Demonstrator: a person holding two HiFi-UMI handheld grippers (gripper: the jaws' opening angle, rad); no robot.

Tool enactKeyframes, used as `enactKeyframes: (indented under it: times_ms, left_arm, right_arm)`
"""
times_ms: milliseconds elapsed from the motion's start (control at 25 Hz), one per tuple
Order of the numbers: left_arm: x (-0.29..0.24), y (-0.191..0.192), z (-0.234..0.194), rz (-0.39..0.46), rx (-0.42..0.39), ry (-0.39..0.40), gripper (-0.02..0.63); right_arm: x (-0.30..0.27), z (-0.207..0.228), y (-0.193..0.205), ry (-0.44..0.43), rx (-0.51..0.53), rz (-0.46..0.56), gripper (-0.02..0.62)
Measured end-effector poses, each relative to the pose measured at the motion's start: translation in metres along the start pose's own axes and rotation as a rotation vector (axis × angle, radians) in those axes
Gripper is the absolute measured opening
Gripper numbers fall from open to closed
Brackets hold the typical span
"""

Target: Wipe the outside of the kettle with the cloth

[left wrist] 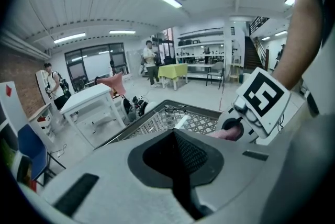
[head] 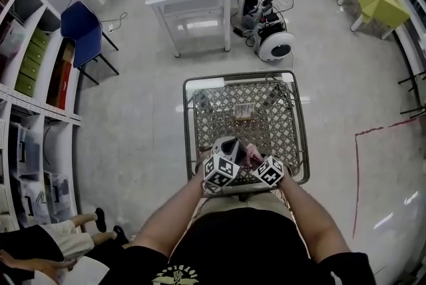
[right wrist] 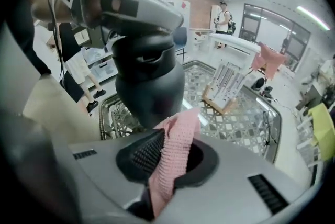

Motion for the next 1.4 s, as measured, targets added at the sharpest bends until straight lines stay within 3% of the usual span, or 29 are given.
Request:
enactKeyframes:
  times_ms: [440,760,1120,1240,1400]
  left_arm:
    - [-0.003,-0.002,0.003,-0.013,0.004,-0.038,0.009]
    - [0.000,-0.003,-0.003,-0.024,0.069,-0.078,0.008]
    - [-0.002,-0.006,-0.002,-0.012,0.086,-0.144,0.008]
    - [-0.002,-0.006,-0.003,0.003,0.091,-0.160,0.009]
    - [-0.002,-0.002,-0.003,0.019,0.097,-0.177,0.009]
  right_arm:
    - [0.051,0.033,0.029,0.043,-0.194,0.095,0.048]
    - [0.061,0.082,0.072,0.036,-0.262,0.052,0.048]
    - [0.030,0.124,0.122,0.027,-0.339,-0.033,0.051]
    - [0.020,0.126,0.127,0.008,-0.319,-0.051,0.077]
    - [0.015,0.123,0.125,-0.008,-0.267,-0.066,0.178]
Point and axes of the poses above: the fingertips, and each gripper's own axes: x backward along the fingers, z to its right, y out of its underside, the point moved 7 cm from there along x, backward along the fingers, and after that the axes turned 10 degrees about -z, right-handed, at the moved point
